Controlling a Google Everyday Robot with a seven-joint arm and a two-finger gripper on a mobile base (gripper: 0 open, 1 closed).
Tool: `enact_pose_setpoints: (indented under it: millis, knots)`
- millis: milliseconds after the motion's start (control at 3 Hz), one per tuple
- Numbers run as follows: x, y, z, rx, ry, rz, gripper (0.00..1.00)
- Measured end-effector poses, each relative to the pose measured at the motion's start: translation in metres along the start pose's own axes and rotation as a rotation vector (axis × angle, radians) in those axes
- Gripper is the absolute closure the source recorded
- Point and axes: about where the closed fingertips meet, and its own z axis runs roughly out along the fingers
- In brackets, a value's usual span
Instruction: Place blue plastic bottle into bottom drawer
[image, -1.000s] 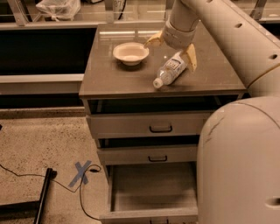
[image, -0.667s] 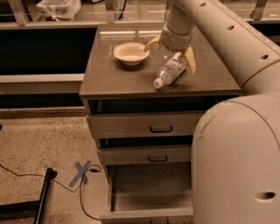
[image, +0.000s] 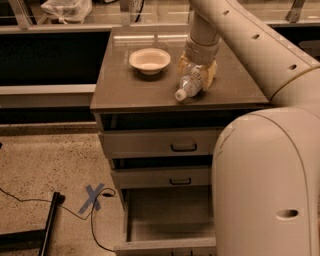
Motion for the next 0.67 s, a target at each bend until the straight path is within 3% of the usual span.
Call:
enact_pose_setpoints:
  millis: [667]
  knots:
    - [0.0035, 0.0069, -0.0019, 0.002, -0.002, 0.046, 0.87]
